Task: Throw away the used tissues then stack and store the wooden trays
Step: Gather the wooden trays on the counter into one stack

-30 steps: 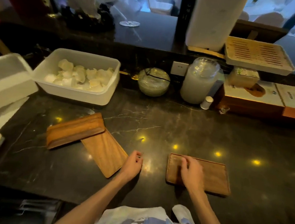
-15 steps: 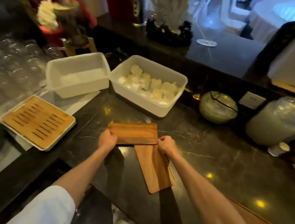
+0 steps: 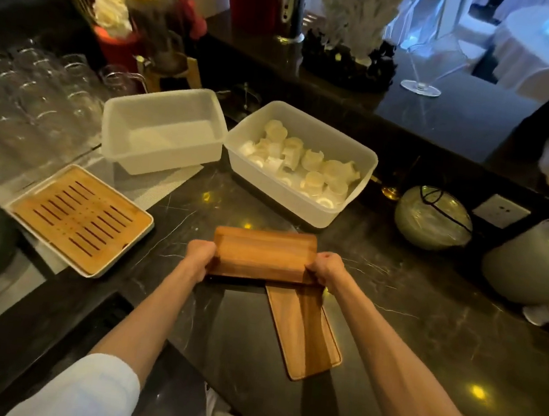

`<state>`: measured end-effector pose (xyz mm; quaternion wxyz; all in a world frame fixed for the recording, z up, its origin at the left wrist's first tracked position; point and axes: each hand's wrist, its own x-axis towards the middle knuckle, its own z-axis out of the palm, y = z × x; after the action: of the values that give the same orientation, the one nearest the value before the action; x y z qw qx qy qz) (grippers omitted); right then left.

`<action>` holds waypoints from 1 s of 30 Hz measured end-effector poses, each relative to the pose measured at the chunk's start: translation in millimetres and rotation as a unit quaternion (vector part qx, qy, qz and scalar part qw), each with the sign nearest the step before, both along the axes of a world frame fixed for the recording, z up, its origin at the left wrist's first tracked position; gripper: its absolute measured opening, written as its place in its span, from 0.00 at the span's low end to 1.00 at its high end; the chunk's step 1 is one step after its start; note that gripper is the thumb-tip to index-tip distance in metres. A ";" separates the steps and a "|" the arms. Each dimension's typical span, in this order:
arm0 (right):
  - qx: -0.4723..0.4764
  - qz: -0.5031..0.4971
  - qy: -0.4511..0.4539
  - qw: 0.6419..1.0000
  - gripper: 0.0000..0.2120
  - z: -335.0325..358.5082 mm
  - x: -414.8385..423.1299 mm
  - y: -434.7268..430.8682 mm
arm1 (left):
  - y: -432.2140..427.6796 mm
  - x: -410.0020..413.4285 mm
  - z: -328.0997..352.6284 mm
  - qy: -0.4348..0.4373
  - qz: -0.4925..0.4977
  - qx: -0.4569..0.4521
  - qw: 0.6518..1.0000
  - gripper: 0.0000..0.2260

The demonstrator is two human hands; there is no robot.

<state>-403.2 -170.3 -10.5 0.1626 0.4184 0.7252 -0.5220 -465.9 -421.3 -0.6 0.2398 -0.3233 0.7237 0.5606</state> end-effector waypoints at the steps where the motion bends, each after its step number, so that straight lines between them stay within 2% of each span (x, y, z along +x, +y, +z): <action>1: -0.024 -0.016 0.046 0.999 0.08 10.3 11.0 4.4 | 0.6 7.5 6.8 0.016 0.032 0.044 0.998 0.10; 3: -0.051 -0.044 0.159 0.985 0.10 31.5 43.1 17.1 | 6.9 26.8 21.2 0.072 0.084 0.157 0.981 0.14; 5: -0.054 -0.066 0.261 0.961 0.12 46.5 84.1 33.2 | 19.7 50.5 33.2 0.144 0.119 0.280 0.942 0.12; 7: -0.112 -0.119 0.337 0.927 0.11 57.5 127.1 52.2 | 40.6 74.7 47.4 0.175 0.129 0.372 0.902 0.10; 8: -0.158 -0.150 0.359 0.908 0.11 61.4 149.1 61.6 | 52.2 85.3 53.1 0.182 0.110 0.388 0.897 0.09; 10: -0.222 -0.196 0.375 0.878 0.11 61.4 195.3 77.9 | 78.7 106.5 58.3 0.189 0.037 0.368 0.910 0.10; 11: -0.220 -0.213 0.368 0.878 0.11 58.1 218.8 83.9 | 93.1 117.8 56.9 0.179 -0.004 0.349 0.920 0.12; 13: -0.164 -0.254 0.337 0.892 0.11 46.6 269.3 95.0 | 123.4 145.7 47.0 0.133 -0.074 0.307 0.939 0.14; 15: -0.110 -0.296 0.305 0.899 0.14 33.1 318.0 104.6 | 151.2 178.7 33.9 0.093 -0.126 0.253 0.955 0.13; 17: -0.067 -0.329 0.263 0.905 0.18 17.2 362.8 112.8 | 175.0 213.0 18.8 0.091 -0.188 0.180 0.961 0.13; 19: -0.043 -0.378 0.231 0.896 0.20 2.8 397.9 119.1 | 195.0 244.3 9.5 0.107 -0.256 0.135 0.951 0.15; 25: 0.029 -0.505 0.198 0.840 0.16 -10.1 448.9 155.3 | 257.0 286.5 1.5 0.061 -0.418 0.141 0.895 0.25; 28: 0.070 -0.507 0.184 0.839 0.16 -12.8 457.8 184.0 | 283.4 297.2 -7.5 0.067 -0.497 0.101 0.859 0.29; 30: 0.092 -0.504 0.155 0.845 0.16 -17.2 461.7 199.7 | 297.8 308.2 -14.7 0.116 -0.539 0.056 0.832 0.27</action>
<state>58.4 29.4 -27.6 -0.2764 0.6528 0.4749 -0.5215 -157.7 -123.5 -15.4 0.4359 0.1995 0.7733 0.4150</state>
